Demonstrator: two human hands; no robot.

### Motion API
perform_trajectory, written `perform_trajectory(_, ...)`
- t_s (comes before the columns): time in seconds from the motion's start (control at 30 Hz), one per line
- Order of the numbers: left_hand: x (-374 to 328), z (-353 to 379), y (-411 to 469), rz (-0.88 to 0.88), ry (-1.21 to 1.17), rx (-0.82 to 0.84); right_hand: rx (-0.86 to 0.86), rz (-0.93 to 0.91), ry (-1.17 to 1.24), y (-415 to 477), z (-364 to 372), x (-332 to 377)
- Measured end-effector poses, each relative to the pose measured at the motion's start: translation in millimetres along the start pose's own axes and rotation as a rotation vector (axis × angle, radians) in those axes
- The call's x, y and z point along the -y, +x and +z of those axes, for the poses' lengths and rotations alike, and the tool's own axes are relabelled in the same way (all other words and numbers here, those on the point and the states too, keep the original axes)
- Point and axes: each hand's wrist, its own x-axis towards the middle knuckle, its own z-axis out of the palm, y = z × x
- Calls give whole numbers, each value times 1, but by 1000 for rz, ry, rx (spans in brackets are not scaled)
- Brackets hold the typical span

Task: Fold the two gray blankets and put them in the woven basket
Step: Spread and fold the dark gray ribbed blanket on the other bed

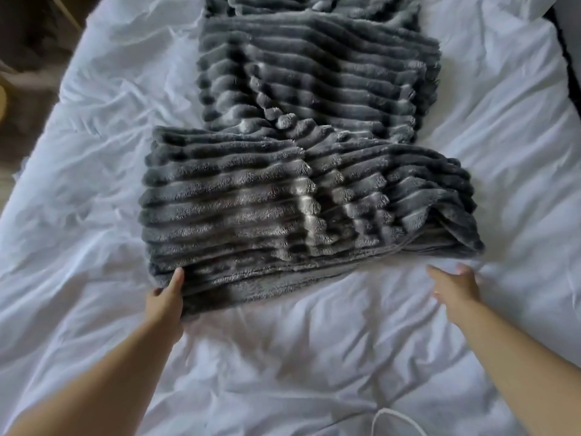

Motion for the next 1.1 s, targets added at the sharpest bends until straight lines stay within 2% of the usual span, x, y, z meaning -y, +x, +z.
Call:
perform_trajectory(0.1, 2, 14, 7, 12, -180, 12, -252, -177, 81, 22, 1, 21)
perform_trajectory(0.17, 0, 20, 10, 38, -283, -38, -299, -181, 205, 32, -1, 35)
perform_trajectory(0.3, -8, 23, 6, 40, -368, -190, -170, -64, 329, 49, -12, 55)
perform_trajectory(0.37, -10, 20, 0, 74, -361, -203, -107, -78, 274, 44, -20, 55)
perform_trajectory(0.5, -6, -4, -19, 91, -96, -173, 8, -169, -76, -10, -32, 17)
perform_trajectory(0.57, 3, -18, -41, 22, 117, -137, 162, -165, -328, -54, -37, -19)
perform_trajectory(0.6, 8, -25, -55, -44, 194, -106, 302, -144, -493, -78, -41, -34)
perform_trajectory(0.7, -8, -40, -109, -275, 259, 142, 848, -112, -1156, -134, -60, -48)
perform_trajectory(0.73, -31, -42, -127, -268, 244, 237, 889, -180, -1317, -142, -68, -34)
perform_trajectory(0.77, -60, -42, -146, -182, 219, 328, 844, -286, -1367, -148, -79, -9)
perform_trajectory(0.8, -96, -42, -168, -39, 183, 395, 721, -400, -1285, -154, -95, 23)
perform_trajectory(0.83, -135, -44, -195, 128, 130, 429, 540, -503, -1094, -160, -116, 61)
perform_trajectory(0.9, -207, -58, -247, 415, -45, 445, 162, -679, -488, -182, -168, 138)
perform_trajectory(0.97, -257, -81, -290, 543, -411, 530, -273, -808, 130, -208, -219, 197)
perform_trajectory(1.0, -267, -94, -301, 601, -540, 535, -424, -851, 365, -216, -239, 213)
perform_trajectory(1.03, -264, -107, -309, 646, -594, 494, -485, -870, 516, -221, -251, 219)
perform_trajectory(1.07, -252, -117, -312, 663, -589, 428, -488, -852, 562, -224, -255, 216)
perform_trajectory(1.1, -231, -125, -309, 675, -527, 335, -449, -840, 507, -223, -251, 205)
